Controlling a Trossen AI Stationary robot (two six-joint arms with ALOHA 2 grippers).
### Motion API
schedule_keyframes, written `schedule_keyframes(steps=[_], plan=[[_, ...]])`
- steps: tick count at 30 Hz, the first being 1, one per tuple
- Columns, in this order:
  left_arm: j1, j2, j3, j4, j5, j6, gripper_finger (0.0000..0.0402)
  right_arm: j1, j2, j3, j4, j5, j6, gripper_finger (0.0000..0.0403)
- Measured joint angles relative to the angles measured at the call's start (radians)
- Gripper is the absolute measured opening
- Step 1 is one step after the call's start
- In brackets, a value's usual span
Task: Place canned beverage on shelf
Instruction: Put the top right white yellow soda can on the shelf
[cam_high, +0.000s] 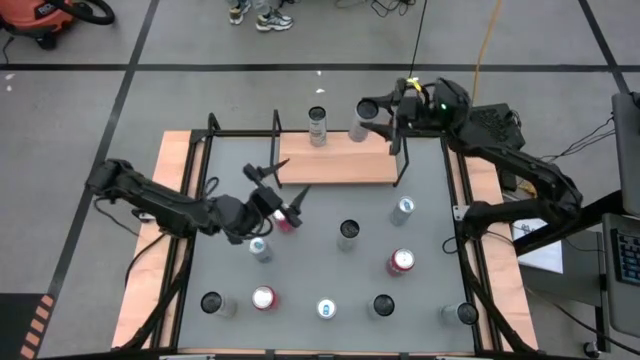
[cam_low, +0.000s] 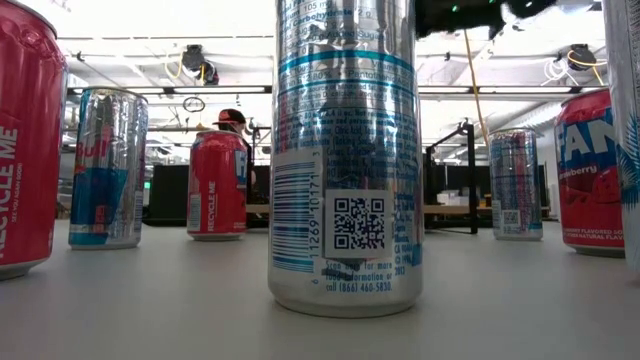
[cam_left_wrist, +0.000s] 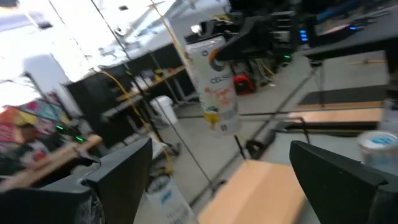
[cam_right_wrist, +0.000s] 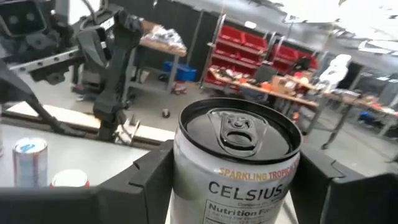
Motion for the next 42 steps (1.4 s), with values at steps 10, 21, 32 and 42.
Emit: schedule_keyframes(steps=[10,21,32,42], plan=[[0.001,-0.049,-0.042,-0.131,0.003,-0.150,0.0375,-0.104,0.251,0.147,0.023,-0.166,0.004,0.0212],[0.001,-0.048,-0.042,-0.200,0.002,-0.200,0.0375,-0.210,0.392,0.158,0.101,-0.347,0.065,0.0212],[0.001,-0.048,-0.042,-0.233,0.002,-0.225,0.0375,-0.217,0.512,0.158,0.130,-0.347,0.023,0.0212],[-0.001,-0.048,-0.042,-0.283,0.002,-0.279,0.0375,-0.242,0.554,0.157,0.108,-0.347,-0.002,0.0212]])
